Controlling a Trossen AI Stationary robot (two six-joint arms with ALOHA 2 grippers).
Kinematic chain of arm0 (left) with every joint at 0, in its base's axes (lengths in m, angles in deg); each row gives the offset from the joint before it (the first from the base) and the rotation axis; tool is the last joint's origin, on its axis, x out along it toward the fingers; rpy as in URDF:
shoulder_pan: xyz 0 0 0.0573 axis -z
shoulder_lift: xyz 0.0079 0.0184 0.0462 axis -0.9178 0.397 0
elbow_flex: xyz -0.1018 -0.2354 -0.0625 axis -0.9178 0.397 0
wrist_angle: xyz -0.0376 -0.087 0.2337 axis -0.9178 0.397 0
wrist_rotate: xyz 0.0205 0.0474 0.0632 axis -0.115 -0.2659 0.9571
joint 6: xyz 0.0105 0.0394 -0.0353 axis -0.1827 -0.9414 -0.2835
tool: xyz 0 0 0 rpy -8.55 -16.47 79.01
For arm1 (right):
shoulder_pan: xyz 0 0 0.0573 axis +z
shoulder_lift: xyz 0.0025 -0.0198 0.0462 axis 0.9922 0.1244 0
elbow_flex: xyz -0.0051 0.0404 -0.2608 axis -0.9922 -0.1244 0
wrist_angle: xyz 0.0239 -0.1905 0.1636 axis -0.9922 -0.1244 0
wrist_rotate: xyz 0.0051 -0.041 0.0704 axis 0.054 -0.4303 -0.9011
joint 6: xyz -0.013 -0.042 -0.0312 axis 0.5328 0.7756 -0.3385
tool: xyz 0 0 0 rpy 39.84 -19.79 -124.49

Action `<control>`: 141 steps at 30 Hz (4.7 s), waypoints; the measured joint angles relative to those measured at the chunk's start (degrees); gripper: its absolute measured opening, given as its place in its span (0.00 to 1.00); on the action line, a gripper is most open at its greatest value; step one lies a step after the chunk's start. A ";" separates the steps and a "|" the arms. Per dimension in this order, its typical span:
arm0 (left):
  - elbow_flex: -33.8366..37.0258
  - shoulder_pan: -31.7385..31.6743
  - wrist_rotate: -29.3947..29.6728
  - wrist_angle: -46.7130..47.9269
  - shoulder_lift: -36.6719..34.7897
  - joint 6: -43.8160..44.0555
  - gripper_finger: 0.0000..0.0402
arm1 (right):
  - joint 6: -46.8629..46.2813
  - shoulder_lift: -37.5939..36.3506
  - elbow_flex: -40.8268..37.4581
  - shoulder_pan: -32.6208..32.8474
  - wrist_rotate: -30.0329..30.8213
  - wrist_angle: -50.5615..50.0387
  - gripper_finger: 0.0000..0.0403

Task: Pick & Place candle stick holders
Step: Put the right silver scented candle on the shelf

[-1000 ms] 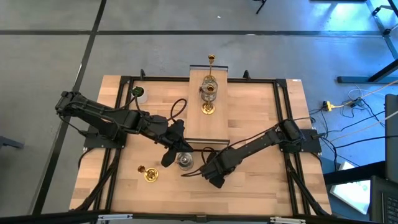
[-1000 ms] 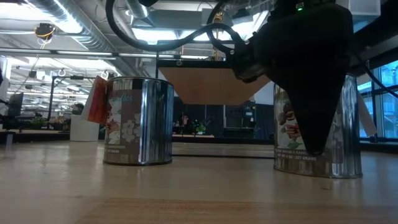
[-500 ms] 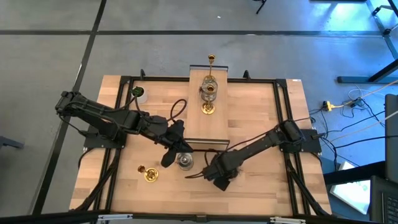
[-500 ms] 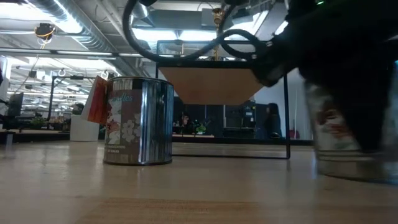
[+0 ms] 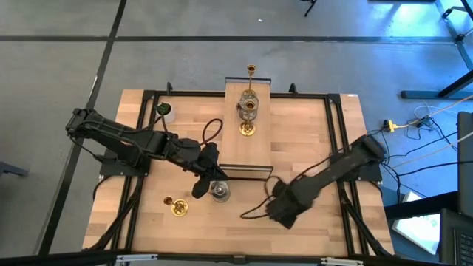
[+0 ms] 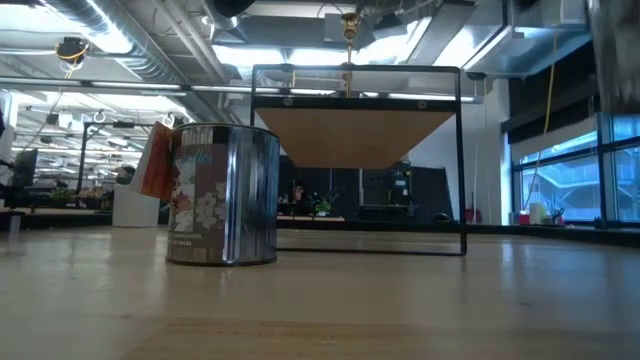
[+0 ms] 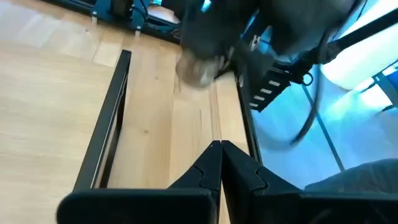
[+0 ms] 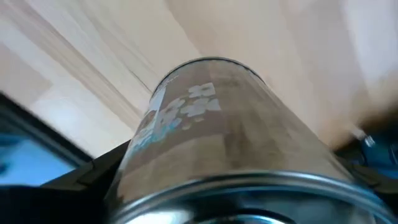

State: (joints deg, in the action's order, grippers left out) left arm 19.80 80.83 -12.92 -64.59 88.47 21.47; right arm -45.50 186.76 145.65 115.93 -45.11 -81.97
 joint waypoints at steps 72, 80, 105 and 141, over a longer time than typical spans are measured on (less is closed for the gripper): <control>22.34 -10.75 9.39 -9.28 -2.24 24.24 0.00 | 11.03 -13.71 14.21 -24.48 15.26 -5.46 0.87; 22.34 -10.75 9.33 -9.45 -2.25 23.98 0.00 | 10.99 -13.71 14.19 -24.48 15.32 -3.77 0.87; 22.38 -11.21 7.03 -18.14 3.38 24.69 0.00 | 9.04 -9.58 14.14 -24.80 14.31 1.31 0.87; 22.32 -11.19 9.07 -14.94 -1.99 22.25 0.00 | 7.95 -2.94 14.14 -28.57 11.32 2.47 0.93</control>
State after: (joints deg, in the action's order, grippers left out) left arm 42.11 69.64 -3.85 -79.53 86.48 43.72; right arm -37.56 183.82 159.79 87.36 -33.79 -79.50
